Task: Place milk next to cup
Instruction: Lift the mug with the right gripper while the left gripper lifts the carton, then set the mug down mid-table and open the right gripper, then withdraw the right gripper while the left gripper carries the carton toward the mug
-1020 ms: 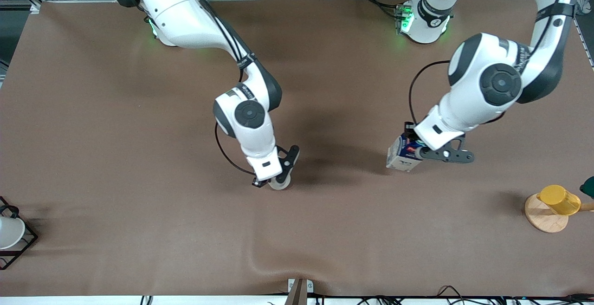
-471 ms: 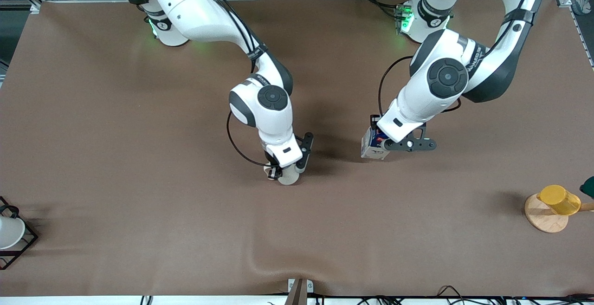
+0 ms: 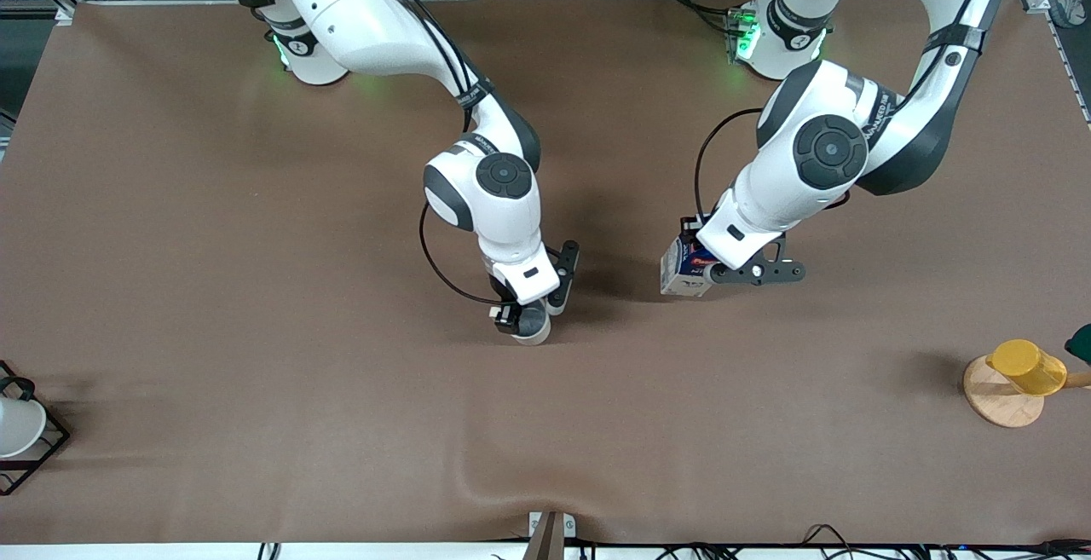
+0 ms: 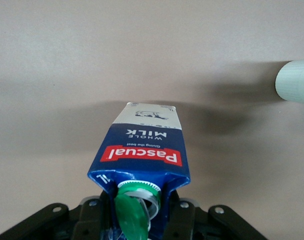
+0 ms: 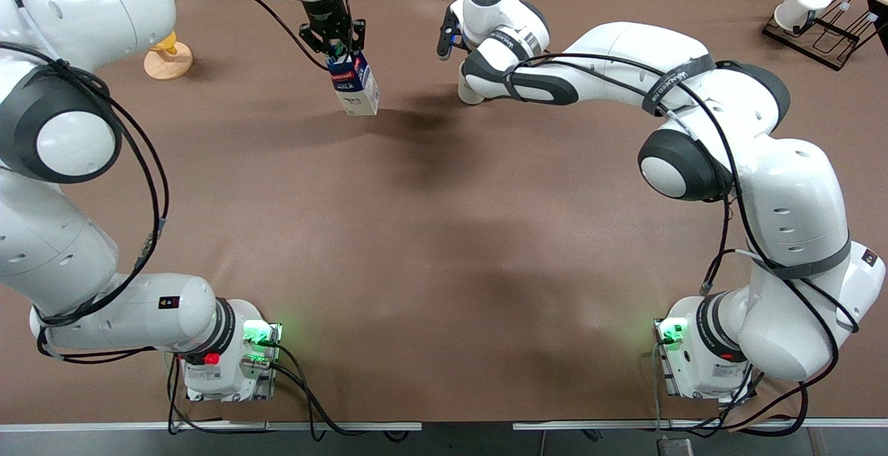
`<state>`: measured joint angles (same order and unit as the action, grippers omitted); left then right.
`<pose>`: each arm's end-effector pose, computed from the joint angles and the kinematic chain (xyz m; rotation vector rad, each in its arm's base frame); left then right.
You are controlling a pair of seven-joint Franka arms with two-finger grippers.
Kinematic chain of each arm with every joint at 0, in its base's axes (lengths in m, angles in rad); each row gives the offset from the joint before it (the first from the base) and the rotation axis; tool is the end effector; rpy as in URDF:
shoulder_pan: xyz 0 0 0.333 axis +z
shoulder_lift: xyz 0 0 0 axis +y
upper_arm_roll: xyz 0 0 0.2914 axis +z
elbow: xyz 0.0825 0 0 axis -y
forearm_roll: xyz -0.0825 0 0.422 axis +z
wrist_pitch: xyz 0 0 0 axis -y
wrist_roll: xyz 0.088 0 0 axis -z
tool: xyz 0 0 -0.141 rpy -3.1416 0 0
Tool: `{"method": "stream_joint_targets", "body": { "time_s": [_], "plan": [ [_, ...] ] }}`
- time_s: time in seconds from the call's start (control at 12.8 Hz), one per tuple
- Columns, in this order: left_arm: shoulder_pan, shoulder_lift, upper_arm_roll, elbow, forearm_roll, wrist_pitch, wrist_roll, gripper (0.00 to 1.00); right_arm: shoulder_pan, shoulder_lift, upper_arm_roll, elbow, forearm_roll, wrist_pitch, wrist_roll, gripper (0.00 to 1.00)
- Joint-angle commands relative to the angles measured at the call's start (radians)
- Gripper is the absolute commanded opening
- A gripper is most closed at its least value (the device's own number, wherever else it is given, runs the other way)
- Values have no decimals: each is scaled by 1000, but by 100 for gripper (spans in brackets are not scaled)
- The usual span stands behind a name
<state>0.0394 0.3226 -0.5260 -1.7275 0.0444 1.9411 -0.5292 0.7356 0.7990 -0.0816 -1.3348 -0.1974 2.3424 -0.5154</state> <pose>0.5887 -0.2886 0.3384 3.0628 0.0650 -0.1763 0.6193 0.4797 0.2046 2.3098 1.7990 0.3284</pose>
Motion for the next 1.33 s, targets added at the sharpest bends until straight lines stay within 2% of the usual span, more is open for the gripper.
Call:
{"method": "stream_joint_targets", "body": {
  "time_s": [0.0,0.31,0.55,0.78,0.94,1.1,1.25],
  "plan": [
    [-3,18,-5,23,-44,7,-55,30,-10,0,-6,31,-14,-9,11,100],
    [-104,71,-2,92,-31,7,-167,30,-73,-72,0,28,25,-41,9,100],
    [-186,136,3,176,10,7,-236,30,-160,-156,-3,14,44,-168,8,100],
    [-271,217,4,268,80,6,-236,30,-257,-245,-1,-52,58,-224,8,100],
    [-303,251,12,304,89,4,-230,30,-320,-309,-3,-121,122,-225,8,100],
    [-355,305,17,357,89,4,-233,30,-373,-381,-3,-177,142,-244,9,100],
    [-419,343,64,404,86,-4,-233,30,-430,-437,-3,-193,142,-317,9,100]
  ]
}}
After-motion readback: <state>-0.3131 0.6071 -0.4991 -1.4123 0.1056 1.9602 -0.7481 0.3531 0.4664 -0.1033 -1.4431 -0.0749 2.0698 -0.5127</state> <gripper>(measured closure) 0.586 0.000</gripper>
